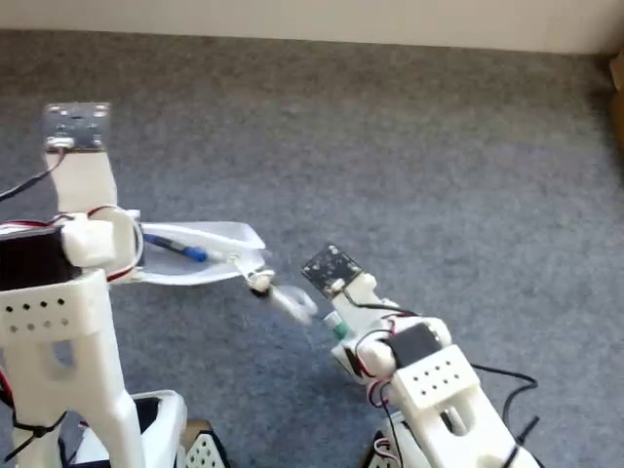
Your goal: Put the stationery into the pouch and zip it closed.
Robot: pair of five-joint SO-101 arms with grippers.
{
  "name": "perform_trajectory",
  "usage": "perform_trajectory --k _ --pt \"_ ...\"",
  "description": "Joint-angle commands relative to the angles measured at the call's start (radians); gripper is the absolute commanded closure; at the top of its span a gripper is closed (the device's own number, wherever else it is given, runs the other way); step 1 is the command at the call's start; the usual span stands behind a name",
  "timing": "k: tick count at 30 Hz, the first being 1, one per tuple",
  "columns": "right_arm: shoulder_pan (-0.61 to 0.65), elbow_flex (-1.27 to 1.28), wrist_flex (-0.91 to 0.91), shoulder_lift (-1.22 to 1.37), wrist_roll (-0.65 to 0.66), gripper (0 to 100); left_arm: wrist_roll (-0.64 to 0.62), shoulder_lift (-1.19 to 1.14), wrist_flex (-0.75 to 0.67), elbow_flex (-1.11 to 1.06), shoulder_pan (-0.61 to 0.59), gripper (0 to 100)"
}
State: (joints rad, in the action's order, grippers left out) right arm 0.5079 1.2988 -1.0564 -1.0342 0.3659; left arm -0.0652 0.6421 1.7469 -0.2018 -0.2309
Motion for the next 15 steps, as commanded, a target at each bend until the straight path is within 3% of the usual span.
perform_trajectory --k 1,8,15 --pt "-0.073 0.008 -0.008 -0.097 0.006 99.5 -0.115 0.005 0.009 0.068 0.082 99" --pt "-0.232 0.012 -0.010 -0.128 0.006 99.5 -0.172 0.004 0.009 0.073 0.252 99" --pt "-0.335 0.002 -0.010 -0.134 -0.026 99.5 -0.212 0.002 0.014 0.124 0.288 99"
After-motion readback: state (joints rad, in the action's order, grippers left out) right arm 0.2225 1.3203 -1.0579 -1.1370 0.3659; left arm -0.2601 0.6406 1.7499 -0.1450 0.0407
